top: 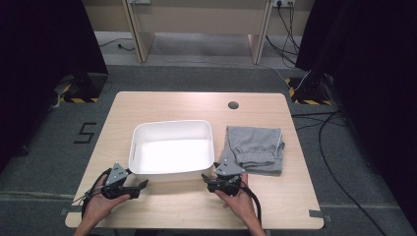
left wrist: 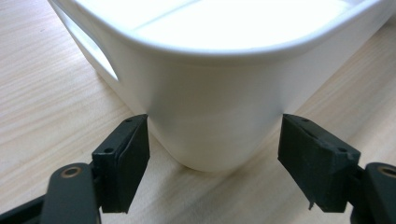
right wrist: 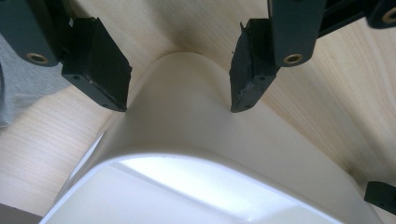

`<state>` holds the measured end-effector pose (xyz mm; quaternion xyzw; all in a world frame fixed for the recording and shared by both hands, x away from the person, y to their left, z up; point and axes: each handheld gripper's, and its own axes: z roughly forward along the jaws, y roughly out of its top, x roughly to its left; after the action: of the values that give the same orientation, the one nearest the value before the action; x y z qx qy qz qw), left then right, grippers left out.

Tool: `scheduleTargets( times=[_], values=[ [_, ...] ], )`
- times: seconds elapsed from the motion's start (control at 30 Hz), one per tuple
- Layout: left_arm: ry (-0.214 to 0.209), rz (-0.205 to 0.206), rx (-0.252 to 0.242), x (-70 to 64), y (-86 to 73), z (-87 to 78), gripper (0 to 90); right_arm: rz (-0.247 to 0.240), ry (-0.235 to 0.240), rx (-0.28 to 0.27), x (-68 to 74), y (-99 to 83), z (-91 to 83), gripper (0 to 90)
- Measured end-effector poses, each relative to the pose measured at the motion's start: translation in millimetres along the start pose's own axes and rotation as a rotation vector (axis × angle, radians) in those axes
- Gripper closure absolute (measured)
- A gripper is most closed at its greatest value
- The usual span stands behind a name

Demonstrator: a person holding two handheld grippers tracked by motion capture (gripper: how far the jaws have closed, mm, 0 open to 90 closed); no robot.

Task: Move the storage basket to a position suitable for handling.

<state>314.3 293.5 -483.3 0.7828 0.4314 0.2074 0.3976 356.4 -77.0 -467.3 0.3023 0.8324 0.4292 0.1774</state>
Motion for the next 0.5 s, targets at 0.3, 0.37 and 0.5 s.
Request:
scheduleTargets(
  times=[0.3, 0.37, 0.5],
  values=[
    [0.001, 0.024, 0.014, 7.7, 16.2, 17.7, 25.0, 0.018, -0.013, 0.011, -11.6, 4.3, 4.5, 37.8],
    [0.0, 0.03, 0.018, 8.2, 19.7, 21.5, 25.1, 0.025, -0.023, 0.015, -14.9, 4.9, 5.7, 37.3],
    [-0.008, 0.037, 0.02, 8.2, 26.3, 30.5, 25.1, 0.03, -0.042, 0.015, -21.2, 4.3, 6.6, 36.9]
  ],
)
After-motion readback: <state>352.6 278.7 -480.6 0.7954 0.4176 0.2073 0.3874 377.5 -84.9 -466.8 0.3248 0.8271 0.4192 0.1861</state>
